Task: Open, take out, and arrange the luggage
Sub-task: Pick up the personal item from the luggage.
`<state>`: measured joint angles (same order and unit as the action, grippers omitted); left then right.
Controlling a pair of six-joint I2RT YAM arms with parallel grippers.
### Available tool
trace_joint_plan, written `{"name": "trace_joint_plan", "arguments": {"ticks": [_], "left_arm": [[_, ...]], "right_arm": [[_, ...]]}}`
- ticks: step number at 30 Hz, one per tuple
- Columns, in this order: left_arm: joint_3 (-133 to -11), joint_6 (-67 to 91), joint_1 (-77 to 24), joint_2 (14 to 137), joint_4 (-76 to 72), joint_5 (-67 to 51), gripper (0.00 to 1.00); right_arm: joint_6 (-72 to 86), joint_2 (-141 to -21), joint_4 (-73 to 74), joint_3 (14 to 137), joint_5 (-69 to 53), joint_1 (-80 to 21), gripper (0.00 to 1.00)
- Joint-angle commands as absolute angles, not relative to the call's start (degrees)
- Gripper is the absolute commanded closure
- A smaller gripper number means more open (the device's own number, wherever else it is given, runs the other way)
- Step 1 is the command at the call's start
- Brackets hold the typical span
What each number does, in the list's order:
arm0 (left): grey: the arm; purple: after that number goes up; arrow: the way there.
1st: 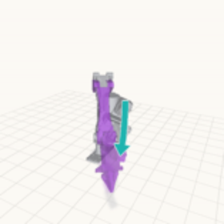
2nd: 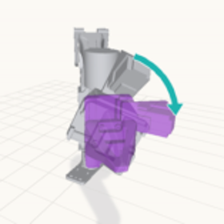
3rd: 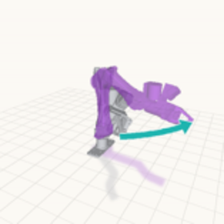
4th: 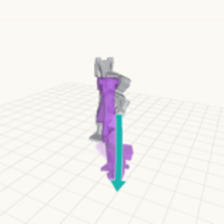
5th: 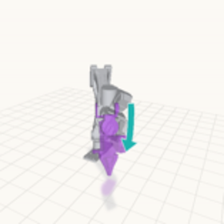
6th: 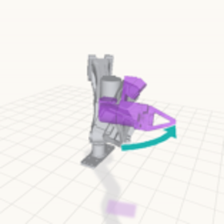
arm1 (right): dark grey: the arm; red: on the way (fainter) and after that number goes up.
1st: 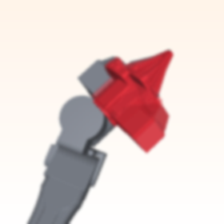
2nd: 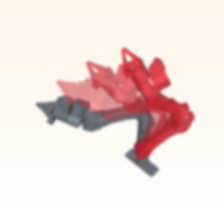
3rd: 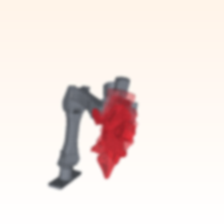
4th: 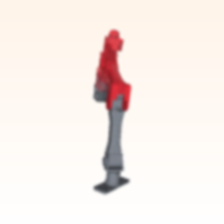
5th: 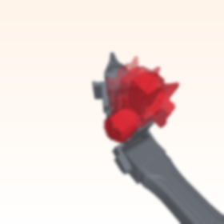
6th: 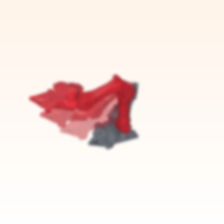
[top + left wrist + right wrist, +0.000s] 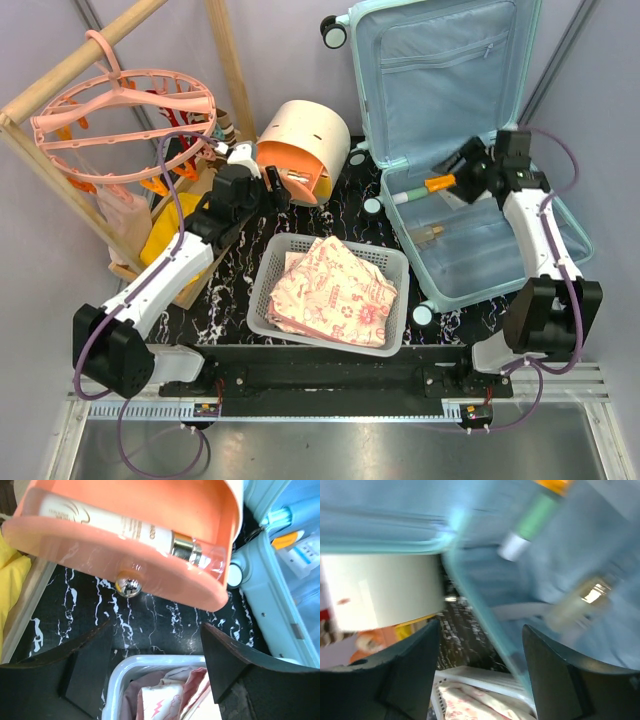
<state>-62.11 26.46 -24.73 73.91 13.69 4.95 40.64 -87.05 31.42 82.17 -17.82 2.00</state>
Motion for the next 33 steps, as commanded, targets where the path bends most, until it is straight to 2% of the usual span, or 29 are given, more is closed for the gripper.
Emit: {"name": "trace_joint_plan", "arguments": {"ticks": [1, 9, 14, 29, 33], "left_arm": [[-61.70, 24.43, -24.87, 72.51, 12.13, 5.01, 0.25], [-62.22, 23.99, -24.87, 73.74, 13.54, 4.13, 0.22], [-62.58, 24.61, -24.87, 73.39, 13.27, 4.31, 0.21], [-61.00, 26.19, -24.87, 71.54, 12.92, 7.73, 0.20], [-61.17, 25.93, -24.96, 71.02, 13.36, 8.44, 0.20]], "right_arm": [[46.93, -85.17, 31.48, 70.24, -20.93, 5.97, 0.26], [54.57, -89.73, 22.69, 61.01, -17.41, 6.15, 0.24], [55.55, -94.83, 18.55, 61.61, -14.42, 6.24, 0.26], [53.00, -106.16, 15.38, 65.39, -10.46, 6.24, 0.45], [52.82, -108.98, 15.21, 65.39, -10.99, 6.24, 0.46]]}}
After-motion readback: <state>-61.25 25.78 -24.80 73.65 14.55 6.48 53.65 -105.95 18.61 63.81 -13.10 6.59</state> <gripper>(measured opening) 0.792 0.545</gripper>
